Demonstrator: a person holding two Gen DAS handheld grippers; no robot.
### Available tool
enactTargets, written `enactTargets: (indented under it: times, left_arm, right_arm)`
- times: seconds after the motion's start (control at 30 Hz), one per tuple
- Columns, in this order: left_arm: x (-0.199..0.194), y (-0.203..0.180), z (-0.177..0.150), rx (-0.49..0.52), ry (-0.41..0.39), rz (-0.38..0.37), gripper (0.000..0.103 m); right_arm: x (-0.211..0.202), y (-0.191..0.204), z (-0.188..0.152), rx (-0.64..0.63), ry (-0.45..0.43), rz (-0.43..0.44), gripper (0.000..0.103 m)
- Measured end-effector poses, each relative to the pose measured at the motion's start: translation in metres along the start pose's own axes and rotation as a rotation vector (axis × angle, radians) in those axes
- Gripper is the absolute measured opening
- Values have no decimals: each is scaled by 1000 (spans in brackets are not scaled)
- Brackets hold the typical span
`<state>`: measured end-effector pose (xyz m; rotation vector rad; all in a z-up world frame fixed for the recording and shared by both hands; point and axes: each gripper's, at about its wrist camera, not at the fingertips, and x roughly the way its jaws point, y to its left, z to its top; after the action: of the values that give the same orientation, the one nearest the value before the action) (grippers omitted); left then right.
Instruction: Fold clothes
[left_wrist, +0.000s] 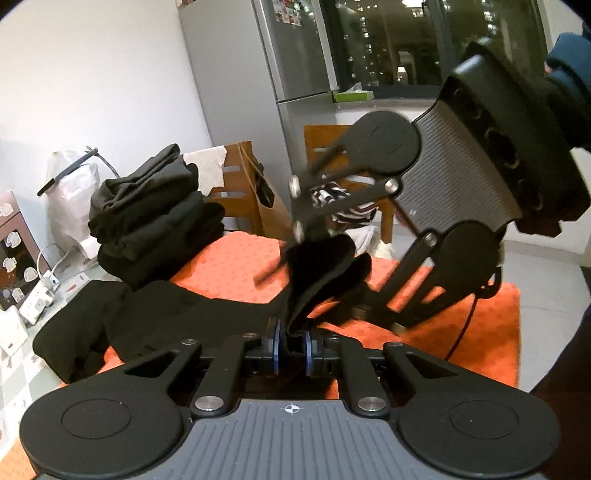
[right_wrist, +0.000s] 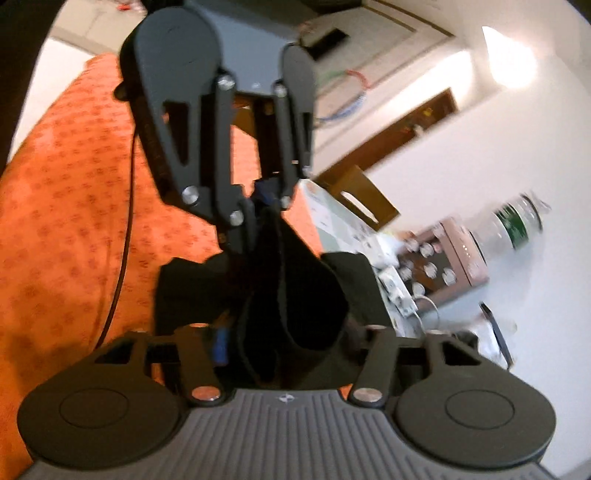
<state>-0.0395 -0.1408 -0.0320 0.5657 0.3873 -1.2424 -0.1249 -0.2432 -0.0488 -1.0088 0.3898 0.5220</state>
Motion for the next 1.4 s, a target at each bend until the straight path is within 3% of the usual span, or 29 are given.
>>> enactTargets:
  times: [0.03,0.07,0.17,0.3,0.6,0.77,1.13,1.4]
  left_arm:
    - [-3,-1,0,-13,-5,-2,16]
    - [-7,-1,0,-30,-11,-6,17]
    - [-27,-4,-7,-97,-52,-41,24]
    - [-65,-11,-26,-212,-95,-62,46]
    - [-137,-28,-79,-441,-63,177,47]
    - [-165,-55,-93,-540,-69,245,47]
    - [-203,-152,-115,-566,-82,215,47]
    - [-208,-179,-128,-588,-98,182,47]
  right_arm:
    - [-2,-1,1,13,-5,19,16]
    - [-3,-2,2,27,-10,38,8]
    - [-17,-2,8,88,-23,72,8]
    - [-46,-1,19,188,-20,116,8]
    - [-131,14,42,357,-42,196,8]
    - [-185,47,59,362,-44,196,7]
    - [-295,134,97,392,-80,258,7]
    - [-348,179,112,430,-12,298,7]
